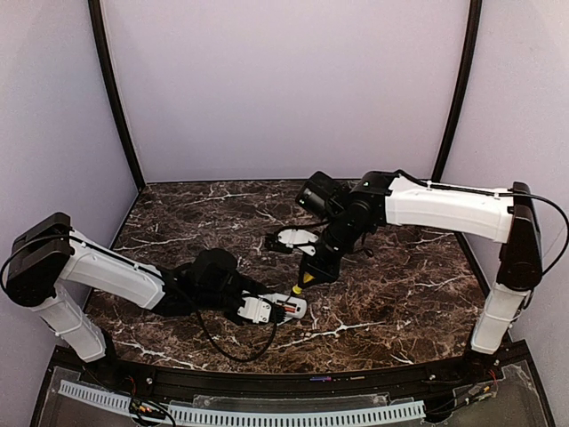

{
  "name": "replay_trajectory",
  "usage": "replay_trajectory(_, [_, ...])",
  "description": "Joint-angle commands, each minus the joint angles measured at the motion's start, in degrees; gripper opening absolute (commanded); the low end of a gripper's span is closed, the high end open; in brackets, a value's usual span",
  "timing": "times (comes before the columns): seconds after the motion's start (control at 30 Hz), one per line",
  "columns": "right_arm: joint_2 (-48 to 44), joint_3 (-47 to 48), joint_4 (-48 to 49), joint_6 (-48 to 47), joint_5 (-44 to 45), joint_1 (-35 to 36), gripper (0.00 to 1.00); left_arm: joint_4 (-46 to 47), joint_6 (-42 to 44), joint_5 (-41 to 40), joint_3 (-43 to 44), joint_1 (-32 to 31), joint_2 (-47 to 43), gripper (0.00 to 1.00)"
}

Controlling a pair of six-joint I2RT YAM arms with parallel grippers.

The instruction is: Unload the batteries from the remote control

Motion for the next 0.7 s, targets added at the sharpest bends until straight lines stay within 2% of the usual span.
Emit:
replay_trajectory(0.0, [2.25, 0.71, -2.50, 0.96, -3.54, 1.83, 0.00, 3.65, -2.90, 0.12, 3.71, 0.48, -2.89, 0.00])
replay_trajectory(0.23, [4.78, 1.81, -3.49, 0.86, -5.74, 1.27, 0.00, 6.57, -1.96, -1.61, 3.01, 0.51, -2.86, 0.00])
replay_trajectory(0.67, [9.24, 11.11, -6.28, -2.14, -15.60, -8.01, 0.00, 18.93, 8.01, -10.51, 0.42, 1.18, 1.28, 0.01])
